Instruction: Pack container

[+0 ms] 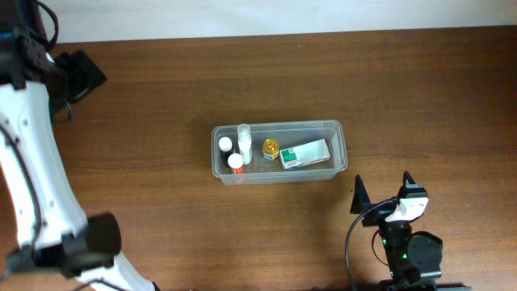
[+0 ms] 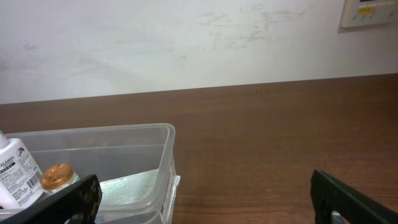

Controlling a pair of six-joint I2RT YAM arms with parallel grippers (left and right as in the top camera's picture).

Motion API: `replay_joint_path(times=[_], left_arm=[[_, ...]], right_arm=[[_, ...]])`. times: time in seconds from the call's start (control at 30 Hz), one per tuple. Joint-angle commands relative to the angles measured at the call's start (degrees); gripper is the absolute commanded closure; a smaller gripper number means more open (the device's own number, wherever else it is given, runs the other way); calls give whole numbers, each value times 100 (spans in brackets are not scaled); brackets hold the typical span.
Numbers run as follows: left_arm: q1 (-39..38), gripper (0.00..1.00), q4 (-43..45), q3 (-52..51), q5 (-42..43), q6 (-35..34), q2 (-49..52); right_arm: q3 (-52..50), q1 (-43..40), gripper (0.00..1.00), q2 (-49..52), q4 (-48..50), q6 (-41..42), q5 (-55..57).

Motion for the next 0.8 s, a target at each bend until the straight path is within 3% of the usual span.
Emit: replay_joint_path(times=[0.0,0.37,0.77], left_arm=[[-494,0,-4,44,17,92,-1008],[-2028,0,-4,44,17,92,-2881],[-2094,0,-2,44,0,96,-5101]], right_arm=[[-28,42,2,-48,-35,-24,55],[-28,39,2,-48,-35,-22,55],[-28,39,2,-48,-35,-24,52]])
